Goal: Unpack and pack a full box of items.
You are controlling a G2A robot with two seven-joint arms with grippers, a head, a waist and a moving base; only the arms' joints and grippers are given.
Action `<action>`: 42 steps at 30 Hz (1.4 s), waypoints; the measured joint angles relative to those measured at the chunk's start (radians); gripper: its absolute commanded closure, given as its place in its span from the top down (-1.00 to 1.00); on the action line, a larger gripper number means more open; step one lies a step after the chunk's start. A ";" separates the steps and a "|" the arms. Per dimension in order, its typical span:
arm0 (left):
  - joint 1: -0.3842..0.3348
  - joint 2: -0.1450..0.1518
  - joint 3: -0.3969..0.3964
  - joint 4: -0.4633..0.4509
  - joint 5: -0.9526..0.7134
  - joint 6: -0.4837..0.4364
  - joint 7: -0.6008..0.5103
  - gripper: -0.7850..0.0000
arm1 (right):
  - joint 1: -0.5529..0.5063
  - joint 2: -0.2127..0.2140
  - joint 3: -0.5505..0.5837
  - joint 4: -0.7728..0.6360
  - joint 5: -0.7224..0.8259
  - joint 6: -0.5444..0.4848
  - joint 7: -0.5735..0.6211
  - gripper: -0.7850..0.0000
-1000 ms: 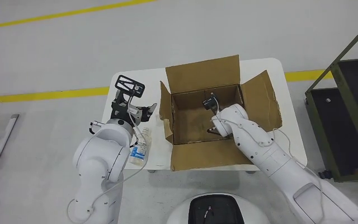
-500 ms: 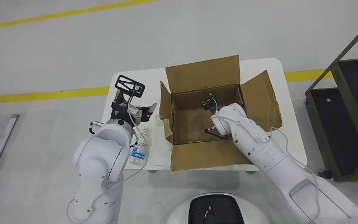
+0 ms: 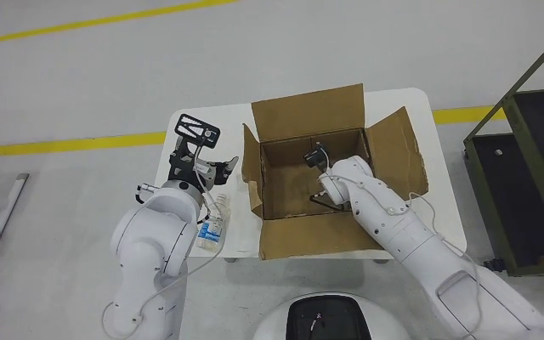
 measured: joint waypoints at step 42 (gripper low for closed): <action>0.000 0.000 0.000 0.000 0.000 0.000 0.000 1.00 | -0.351 0.116 0.622 -0.449 1.050 -0.500 -0.108 -1.00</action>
